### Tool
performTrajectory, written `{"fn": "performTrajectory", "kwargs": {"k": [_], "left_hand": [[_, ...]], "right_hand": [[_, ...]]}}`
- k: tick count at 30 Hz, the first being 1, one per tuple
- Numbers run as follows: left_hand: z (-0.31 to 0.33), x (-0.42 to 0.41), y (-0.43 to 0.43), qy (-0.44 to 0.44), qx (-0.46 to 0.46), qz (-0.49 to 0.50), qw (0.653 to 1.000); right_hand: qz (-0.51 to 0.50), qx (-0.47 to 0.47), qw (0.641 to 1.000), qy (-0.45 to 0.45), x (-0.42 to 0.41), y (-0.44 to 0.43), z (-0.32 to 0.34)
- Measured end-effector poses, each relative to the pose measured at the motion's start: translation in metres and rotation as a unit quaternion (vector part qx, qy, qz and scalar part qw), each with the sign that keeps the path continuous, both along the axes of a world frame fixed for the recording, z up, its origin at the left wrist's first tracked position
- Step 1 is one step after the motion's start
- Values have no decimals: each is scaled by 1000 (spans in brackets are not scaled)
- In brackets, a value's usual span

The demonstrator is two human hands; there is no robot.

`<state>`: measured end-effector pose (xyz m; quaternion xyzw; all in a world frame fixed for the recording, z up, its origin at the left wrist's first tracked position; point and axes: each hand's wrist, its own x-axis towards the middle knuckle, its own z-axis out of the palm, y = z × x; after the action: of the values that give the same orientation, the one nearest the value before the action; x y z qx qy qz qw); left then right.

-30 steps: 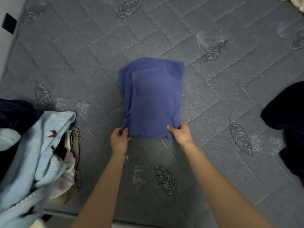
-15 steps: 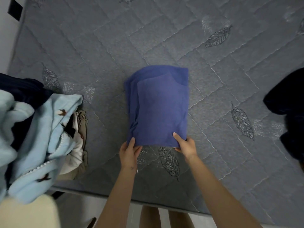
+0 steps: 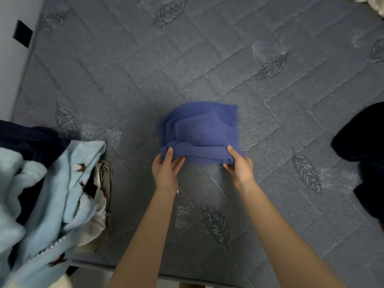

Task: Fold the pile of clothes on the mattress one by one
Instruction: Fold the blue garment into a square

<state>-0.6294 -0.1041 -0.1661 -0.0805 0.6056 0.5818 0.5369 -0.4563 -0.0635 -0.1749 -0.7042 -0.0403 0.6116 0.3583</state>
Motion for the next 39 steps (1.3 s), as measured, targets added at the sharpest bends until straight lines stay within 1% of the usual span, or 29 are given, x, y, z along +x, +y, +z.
{"fn": "performTrajectory", "kwargs": {"k": [4,6,8,9,11,12,13,14,15,16,17,18,19,20,21,22,23,24,25,26,27,29,30,31,33,35,37,39], "left_hand": [[-6,-5,47,-15,18,12,1000],[-12,-7,70,-22,31,6,999],[-19,-8,89,-24,47,-18,998],[-24,-9,96,-16,50,-42,998],[-34,-11,101,43,41,-116,991],[-38,-13,100,101,38,-164,981],[-43,-15,96,179,41,-218,958],[-48,-16,90,269,55,-279,920],[-54,-17,83,359,76,-341,866],[-61,-18,77,434,88,-406,799],[-68,-18,72,489,79,-472,729],[-74,-19,68,526,51,-527,666],[-79,-19,65,553,24,-562,615],[-82,-19,63,577,10,-571,584],[-85,-20,61,596,9,-556,579],[-84,-20,61,609,6,-526,593],[-81,-21,61,609,-14,-488,625],[-77,-22,63,586,-51,-448,673],[-74,-22,66,541,-92,-415,726],[-71,-22,69,492,-121,-389,769],[-67,-20,71,457,-129,-366,800],[-61,-17,77,380,-98,-304,868],[-57,-15,81,324,-94,-264,903],[-56,-15,85,273,-105,-233,927],[-56,-20,92,207,-138,-198,948],[-57,-27,98,147,-147,-208,956],[-53,-28,100,117,-141,-255,949],[-45,-24,98,125,-124,-297,939]], "right_hand": [[-37,23,999,27,-6,46,1],[-40,42,998,38,-9,67,-4],[-5,70,997,32,-12,82,-10],[30,81,996,14,-14,87,-12],[111,96,988,-38,-18,89,-18],[147,108,981,-66,-18,88,-22],[181,123,971,-93,-17,85,-25],[220,140,957,-127,-15,82,-29],[271,156,934,-174,-13,79,-34],[331,168,901,-227,-12,75,-39],[394,172,860,-276,-11,72,-43],[452,163,817,-318,-11,70,-48],[498,151,780,-349,-11,67,-49],[519,139,759,-367,-10,65,-50],[517,132,756,-379,-9,64,-50],[496,127,767,-386,-7,64,-50],[465,124,789,-382,-4,65,-51],[431,118,815,-370,0,68,-50],[403,113,836,-354,2,71,-50],[381,112,852,-342,4,73,-50],[358,114,868,-323,4,76,-49],[281,106,919,-256,2,83,-47],[243,83,942,-216,0,86,-44],[212,56,958,-185,-3,89,-40],[184,15,972,-145,-5,93,-36],[192,-21,977,-95,-7,93,-30],[217,-32,972,-84,-9,89,-24],[215,-3,971,-107,-9,81,-22]]}}
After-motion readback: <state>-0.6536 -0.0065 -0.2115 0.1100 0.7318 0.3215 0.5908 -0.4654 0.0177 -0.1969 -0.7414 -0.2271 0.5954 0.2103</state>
